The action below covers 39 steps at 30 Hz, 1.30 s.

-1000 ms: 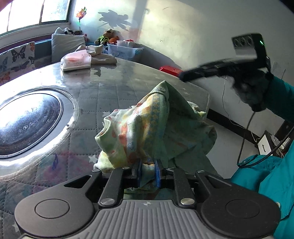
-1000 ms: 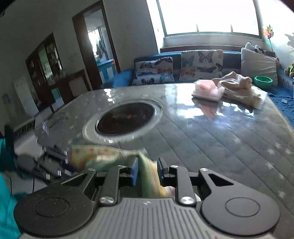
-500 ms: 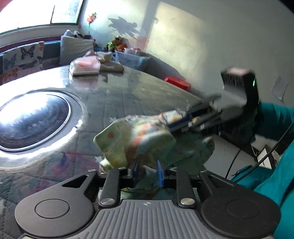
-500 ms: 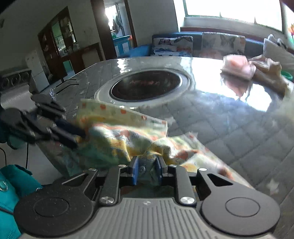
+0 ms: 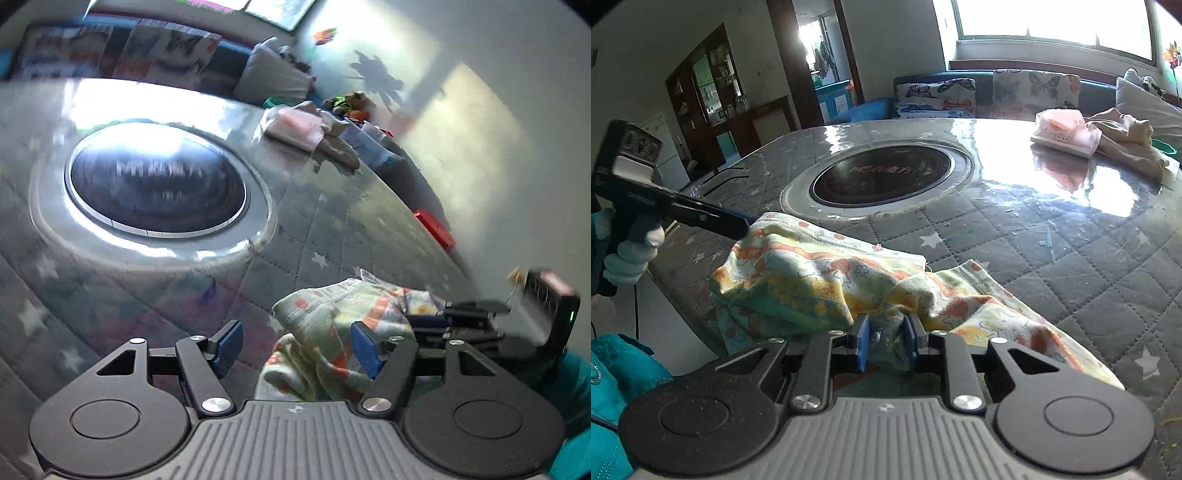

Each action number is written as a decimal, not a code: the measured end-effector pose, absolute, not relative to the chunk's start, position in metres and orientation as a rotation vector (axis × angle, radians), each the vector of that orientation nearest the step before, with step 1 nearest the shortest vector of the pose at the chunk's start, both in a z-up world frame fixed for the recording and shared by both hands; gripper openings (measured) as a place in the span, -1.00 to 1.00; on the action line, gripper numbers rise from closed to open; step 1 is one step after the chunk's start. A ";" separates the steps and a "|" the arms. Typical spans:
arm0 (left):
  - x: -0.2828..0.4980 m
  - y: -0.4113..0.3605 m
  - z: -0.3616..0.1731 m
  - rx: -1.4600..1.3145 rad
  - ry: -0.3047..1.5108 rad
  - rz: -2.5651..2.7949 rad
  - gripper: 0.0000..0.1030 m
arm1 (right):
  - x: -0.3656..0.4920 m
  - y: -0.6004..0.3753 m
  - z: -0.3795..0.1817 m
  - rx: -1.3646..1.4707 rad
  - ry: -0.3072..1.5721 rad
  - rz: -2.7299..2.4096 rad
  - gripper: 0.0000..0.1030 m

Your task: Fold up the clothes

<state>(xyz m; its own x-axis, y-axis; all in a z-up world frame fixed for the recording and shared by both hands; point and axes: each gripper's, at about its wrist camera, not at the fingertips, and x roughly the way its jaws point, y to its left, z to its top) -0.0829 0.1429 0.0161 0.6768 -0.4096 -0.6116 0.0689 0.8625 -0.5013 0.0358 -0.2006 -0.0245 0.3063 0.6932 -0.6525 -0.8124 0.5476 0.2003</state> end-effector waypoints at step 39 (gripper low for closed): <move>-0.085 0.104 0.037 -0.212 0.641 -0.456 -0.78 | 0.117 -0.334 -0.036 0.446 0.989 0.519 -0.42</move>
